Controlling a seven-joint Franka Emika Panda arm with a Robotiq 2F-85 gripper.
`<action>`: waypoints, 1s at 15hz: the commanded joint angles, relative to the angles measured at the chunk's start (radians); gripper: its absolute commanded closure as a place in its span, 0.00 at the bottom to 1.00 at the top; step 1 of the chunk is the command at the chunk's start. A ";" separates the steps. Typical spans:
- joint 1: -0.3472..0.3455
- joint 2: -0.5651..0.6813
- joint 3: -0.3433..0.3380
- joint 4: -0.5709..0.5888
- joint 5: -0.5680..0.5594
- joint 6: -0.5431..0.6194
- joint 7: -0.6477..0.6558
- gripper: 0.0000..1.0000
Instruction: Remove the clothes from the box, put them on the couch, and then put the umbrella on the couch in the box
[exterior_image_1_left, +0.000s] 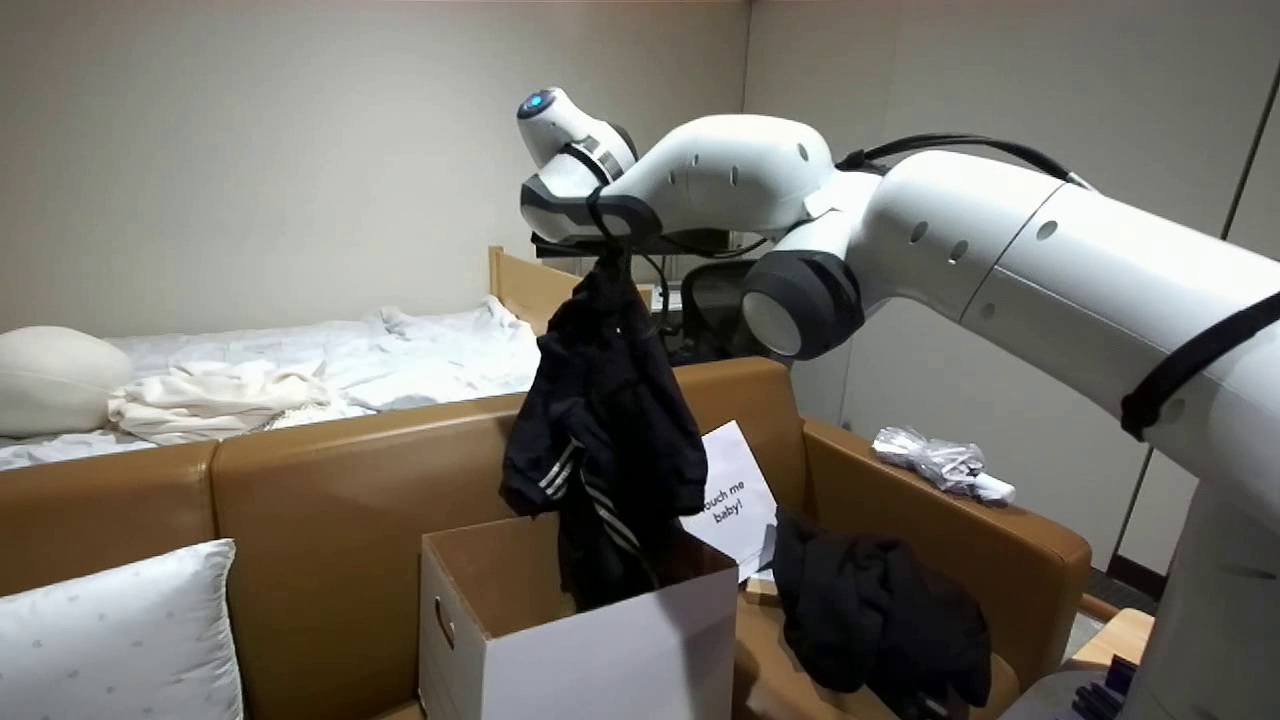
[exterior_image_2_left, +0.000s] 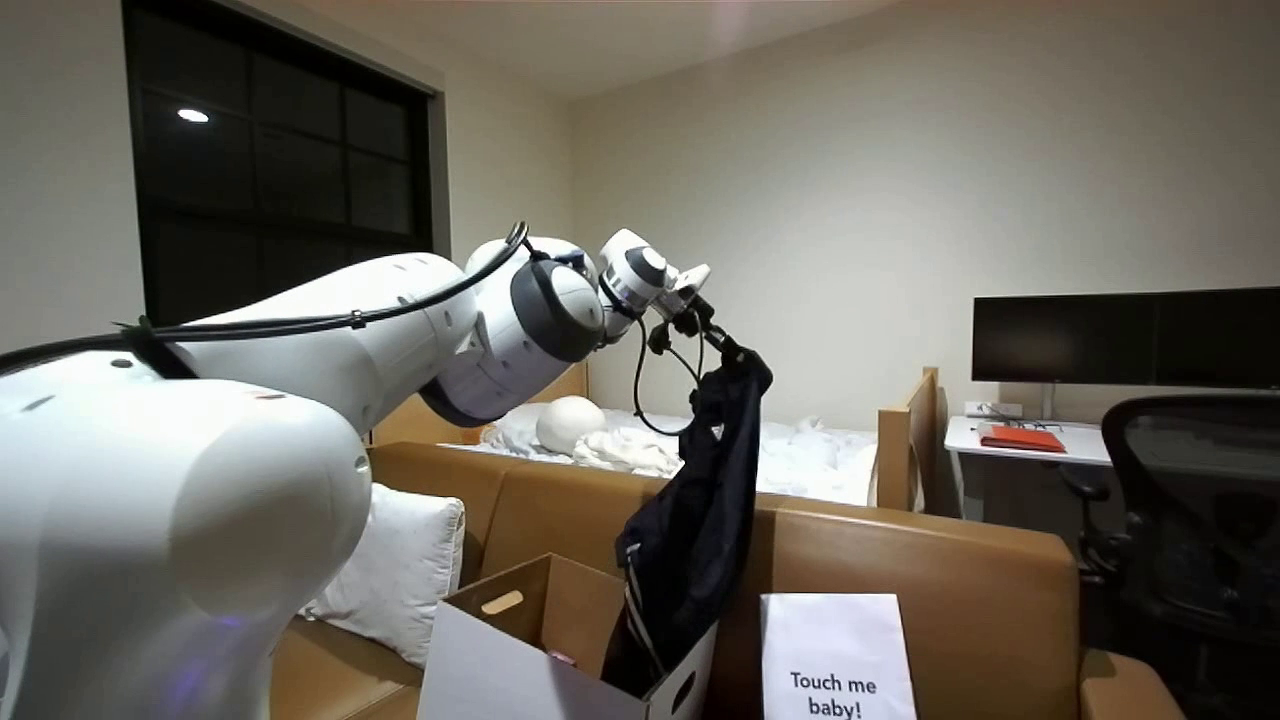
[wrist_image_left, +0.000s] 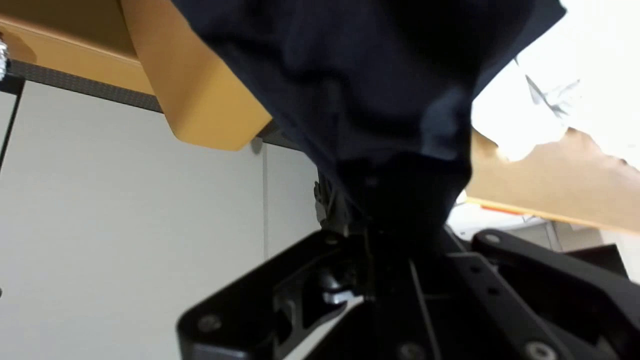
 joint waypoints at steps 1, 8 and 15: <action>-0.017 -0.067 0.000 0.004 -0.139 0.060 0.087 0.98; -0.038 -0.208 -0.016 0.016 -0.268 -0.020 0.331 0.98; -0.039 -0.357 -0.075 0.020 -0.377 -0.146 0.516 0.98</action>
